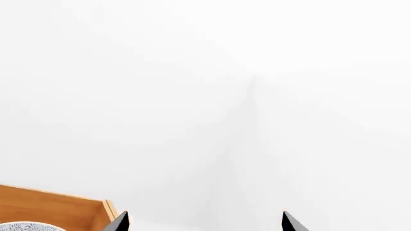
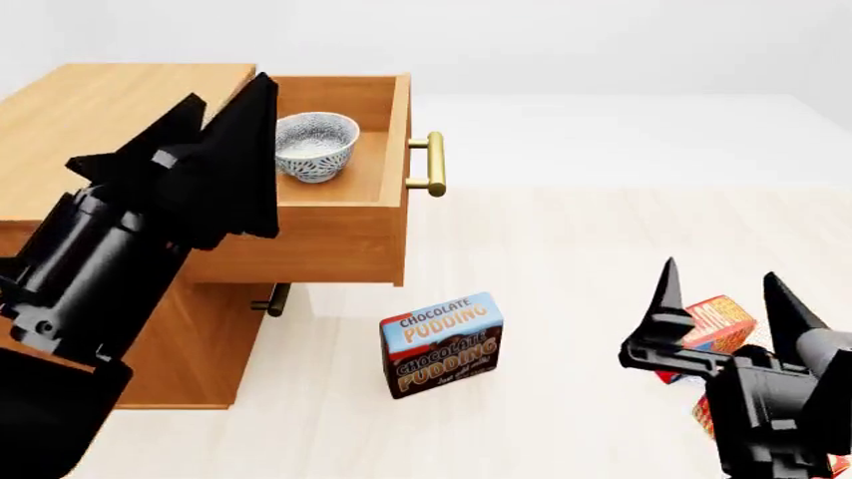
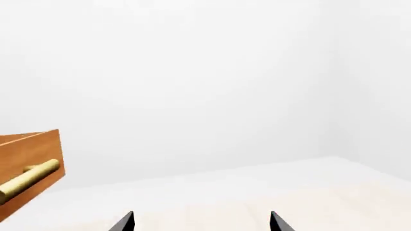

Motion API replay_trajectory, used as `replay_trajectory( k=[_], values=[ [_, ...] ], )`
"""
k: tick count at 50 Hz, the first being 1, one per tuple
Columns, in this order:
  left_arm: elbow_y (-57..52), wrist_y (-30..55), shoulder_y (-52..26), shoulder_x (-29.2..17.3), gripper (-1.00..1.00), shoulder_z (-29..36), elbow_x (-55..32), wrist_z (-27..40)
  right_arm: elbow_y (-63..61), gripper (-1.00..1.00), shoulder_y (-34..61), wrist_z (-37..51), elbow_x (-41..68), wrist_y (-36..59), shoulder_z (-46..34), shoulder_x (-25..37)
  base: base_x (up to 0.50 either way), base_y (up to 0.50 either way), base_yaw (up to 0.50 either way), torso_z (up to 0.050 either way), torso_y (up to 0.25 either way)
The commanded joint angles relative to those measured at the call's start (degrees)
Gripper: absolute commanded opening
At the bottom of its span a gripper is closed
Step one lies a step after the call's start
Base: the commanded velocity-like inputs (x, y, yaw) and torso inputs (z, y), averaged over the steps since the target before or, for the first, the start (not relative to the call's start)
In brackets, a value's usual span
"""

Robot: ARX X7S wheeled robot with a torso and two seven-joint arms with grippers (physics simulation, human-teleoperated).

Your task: Put the bowl in the top drawer of the cabinet.

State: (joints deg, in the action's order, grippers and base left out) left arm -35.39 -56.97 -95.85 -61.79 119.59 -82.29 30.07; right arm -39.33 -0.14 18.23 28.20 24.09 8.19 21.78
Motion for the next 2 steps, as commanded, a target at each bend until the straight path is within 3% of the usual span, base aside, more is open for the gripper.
replay_trajectory(
  k=[1,2],
  values=[
    [-4.6,-2.3,14.7,-5.7,1.00,-6.6,24.5,13.1,-14.5,1.00,-6.8,1.5,-2.1,-3.4,1.6,0.7,0.00,0.00,0.00,0.000,0.000],
    [-4.6,-1.9,15.7,-6.0,1.00,-7.2,27.0,15.0,-15.1,1.00,-7.3,1.4,-2.2,-3.8,1.6,0.7,0.00,0.00,0.00,0.000,0.000]
  ],
)
